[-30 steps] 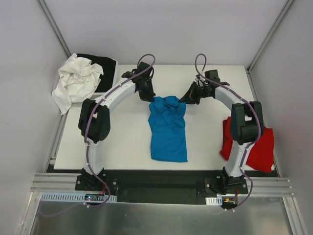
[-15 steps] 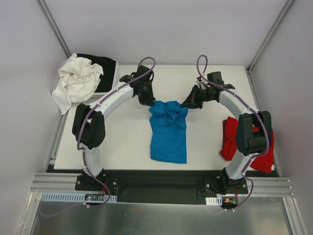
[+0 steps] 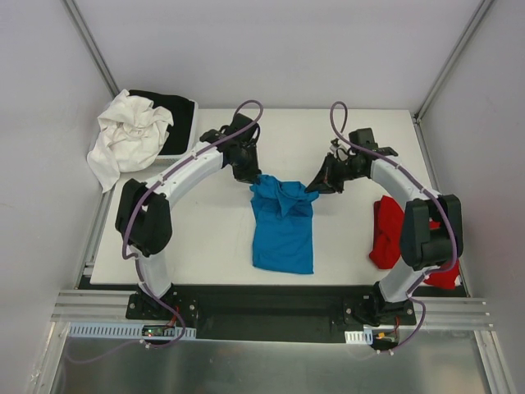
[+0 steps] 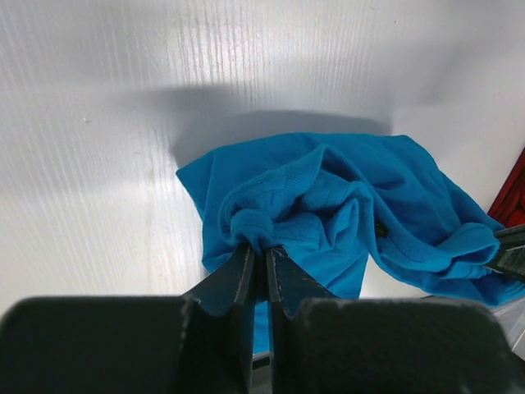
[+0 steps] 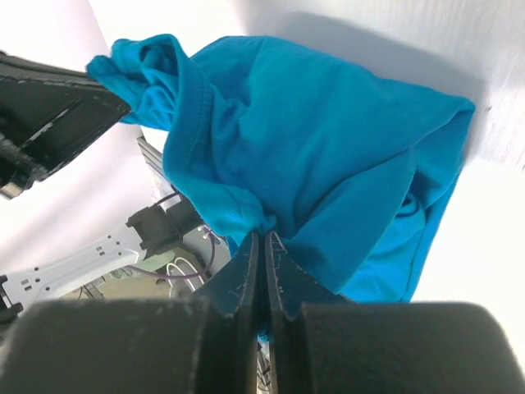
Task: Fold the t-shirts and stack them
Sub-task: Fold the tshirt
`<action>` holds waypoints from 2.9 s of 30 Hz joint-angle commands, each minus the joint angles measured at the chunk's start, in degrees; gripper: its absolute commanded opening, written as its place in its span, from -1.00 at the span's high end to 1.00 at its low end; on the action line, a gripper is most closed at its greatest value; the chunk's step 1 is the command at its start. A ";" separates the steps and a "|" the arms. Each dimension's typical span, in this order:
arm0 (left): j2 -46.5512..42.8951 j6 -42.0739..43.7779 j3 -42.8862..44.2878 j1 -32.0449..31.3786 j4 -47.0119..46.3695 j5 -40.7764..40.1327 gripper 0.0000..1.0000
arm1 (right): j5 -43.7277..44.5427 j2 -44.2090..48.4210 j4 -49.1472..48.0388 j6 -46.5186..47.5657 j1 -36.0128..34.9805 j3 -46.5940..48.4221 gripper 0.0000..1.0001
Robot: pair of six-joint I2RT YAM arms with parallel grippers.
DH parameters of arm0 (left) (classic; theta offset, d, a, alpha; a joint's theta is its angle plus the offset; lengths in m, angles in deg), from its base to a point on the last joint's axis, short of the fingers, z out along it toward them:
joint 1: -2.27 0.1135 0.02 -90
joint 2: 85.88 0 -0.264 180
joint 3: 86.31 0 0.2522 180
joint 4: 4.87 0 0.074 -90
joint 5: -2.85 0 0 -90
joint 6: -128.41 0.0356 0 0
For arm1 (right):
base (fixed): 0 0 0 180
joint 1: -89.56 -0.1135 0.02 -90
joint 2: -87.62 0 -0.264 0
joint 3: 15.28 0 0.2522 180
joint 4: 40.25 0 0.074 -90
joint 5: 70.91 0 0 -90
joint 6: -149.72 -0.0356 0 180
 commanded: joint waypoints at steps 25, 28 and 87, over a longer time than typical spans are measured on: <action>-15.40 -1.06 -3.08 -6.20 12.36 -1.29 0.91 | 2.94 14.46 24.91 8.35 -1.11 7.17 0.99; -17.07 -1.67 -4.57 -7.34 13.06 -1.91 0.90 | 3.64 15.86 26.68 8.81 -1.72 6.13 0.99; -13.10 -7.02 -18.37 -21.84 4.63 -4.19 1.00 | 20.08 13.93 14.91 -3.14 -25.45 -17.60 0.99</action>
